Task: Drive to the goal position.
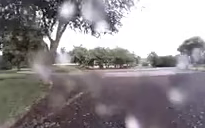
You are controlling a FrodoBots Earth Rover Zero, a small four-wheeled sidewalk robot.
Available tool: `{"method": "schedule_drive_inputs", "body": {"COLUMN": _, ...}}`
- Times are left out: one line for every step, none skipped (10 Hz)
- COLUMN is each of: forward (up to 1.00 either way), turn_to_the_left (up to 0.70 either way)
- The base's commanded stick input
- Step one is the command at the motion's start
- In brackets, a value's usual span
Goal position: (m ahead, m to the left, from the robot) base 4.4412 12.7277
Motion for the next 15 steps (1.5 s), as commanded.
{"method": "schedule_drive_inputs", "body": {"forward": 0.7, "turn_to_the_left": 0.0}}
{"method": "schedule_drive_inputs", "body": {"forward": 0.7, "turn_to_the_left": 0.0}}
{"method": "schedule_drive_inputs", "body": {"forward": 0.7, "turn_to_the_left": 0.0}}
{"method": "schedule_drive_inputs", "body": {"forward": 0.7, "turn_to_the_left": 0.0}}
{"method": "schedule_drive_inputs", "body": {"forward": 0.7, "turn_to_the_left": 0.0}}
{"method": "schedule_drive_inputs", "body": {"forward": 0.7, "turn_to_the_left": 0.0}}
{"method": "schedule_drive_inputs", "body": {"forward": 0.7, "turn_to_the_left": 0.0}}
{"method": "schedule_drive_inputs", "body": {"forward": 0.7, "turn_to_the_left": 0.0}}
{"method": "schedule_drive_inputs", "body": {"forward": 0.7, "turn_to_the_left": 0.0}}
{"method": "schedule_drive_inputs", "body": {"forward": 0.7, "turn_to_the_left": 0.0}}
{"method": "schedule_drive_inputs", "body": {"forward": 0.7, "turn_to_the_left": 0.0}}
{"method": "schedule_drive_inputs", "body": {"forward": 0.7, "turn_to_the_left": 0.06}}
{"method": "schedule_drive_inputs", "body": {"forward": 0.7, "turn_to_the_left": 0.28}}
{"method": "schedule_drive_inputs", "body": {"forward": 0.7, "turn_to_the_left": 0.35}}
{"method": "schedule_drive_inputs", "body": {"forward": 0.7, "turn_to_the_left": 0.27}}
